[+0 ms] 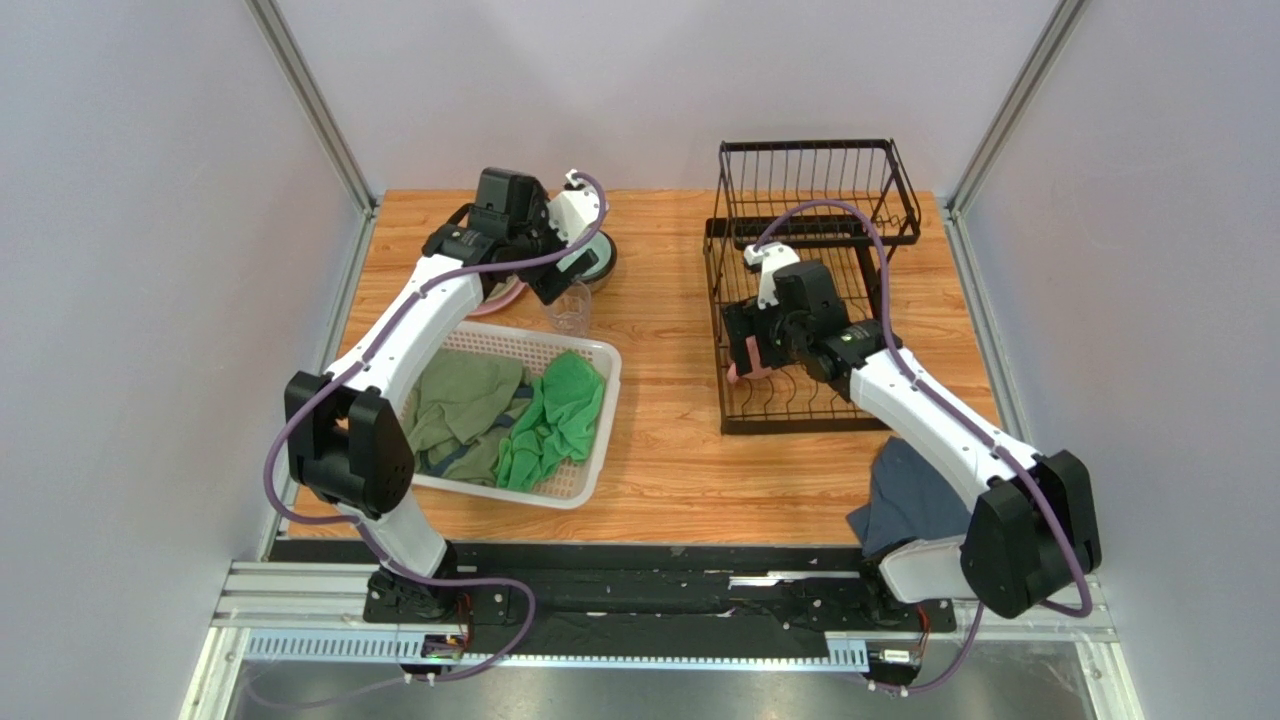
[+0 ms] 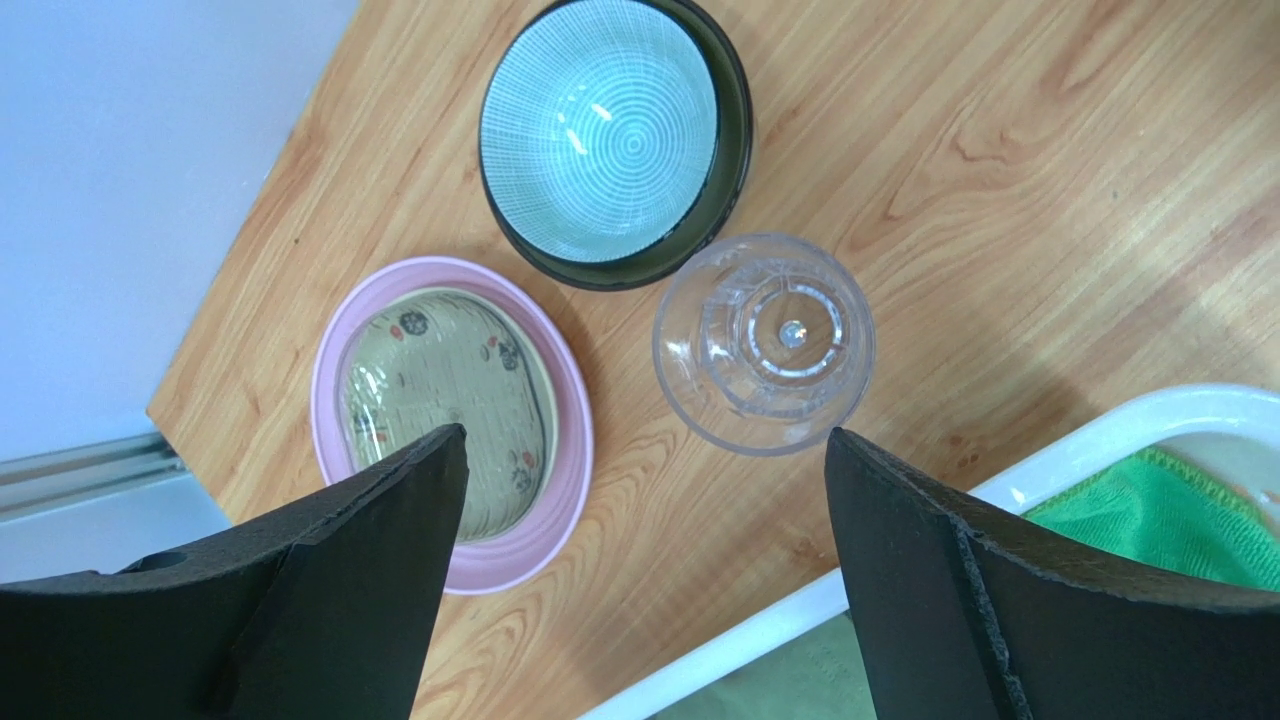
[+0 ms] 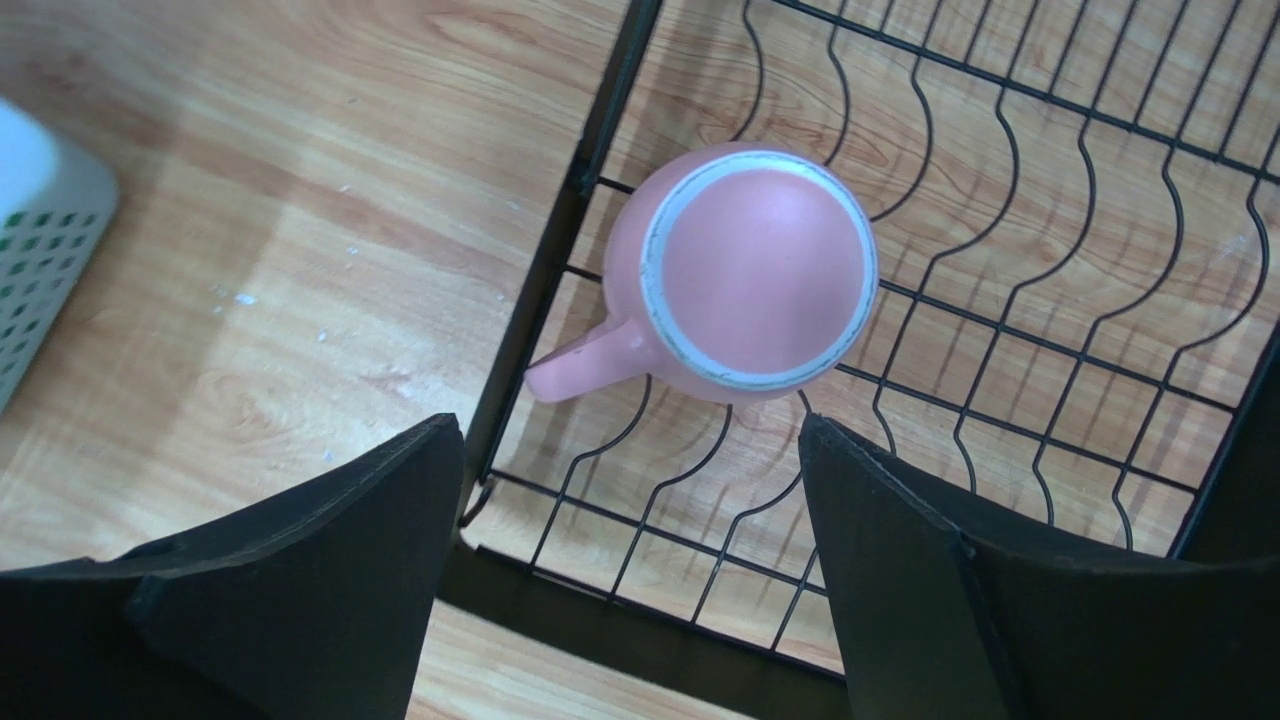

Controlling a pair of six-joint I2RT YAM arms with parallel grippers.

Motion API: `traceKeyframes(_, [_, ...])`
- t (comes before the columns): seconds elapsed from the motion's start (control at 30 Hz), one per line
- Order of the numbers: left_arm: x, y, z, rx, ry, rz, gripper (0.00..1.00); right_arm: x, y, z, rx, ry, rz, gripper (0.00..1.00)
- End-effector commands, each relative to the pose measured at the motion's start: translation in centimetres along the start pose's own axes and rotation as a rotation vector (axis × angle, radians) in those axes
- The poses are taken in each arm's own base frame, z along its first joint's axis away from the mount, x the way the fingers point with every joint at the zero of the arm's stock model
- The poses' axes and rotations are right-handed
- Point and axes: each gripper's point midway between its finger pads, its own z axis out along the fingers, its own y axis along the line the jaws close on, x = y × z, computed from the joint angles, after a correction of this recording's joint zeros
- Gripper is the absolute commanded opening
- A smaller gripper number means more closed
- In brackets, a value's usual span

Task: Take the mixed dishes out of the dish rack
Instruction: Pick up the cup from the dish rack.

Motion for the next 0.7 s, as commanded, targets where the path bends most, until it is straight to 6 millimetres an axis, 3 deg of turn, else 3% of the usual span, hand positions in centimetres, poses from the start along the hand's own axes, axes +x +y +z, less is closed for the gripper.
traceKeyframes(0.0, [-2.9,1.5,-2.3,-0.082,-0.136,-0.036,0.96,-1.1,-1.3,1.8,0.136,-0.058,0.057,0.85])
traceKeyframes(0.4, [-2.1,0.9,-2.8,-0.099,-0.165,-0.019,0.97,1.1,-2.9,4.8,0.287,0.013,0.050,0.84])
traceKeyframes(0.67, [-1.4,0.3,-2.4,-0.088,-0.156,-0.014,0.97,2.3,-3.7,5.4,0.334,0.052,0.002,0.83])
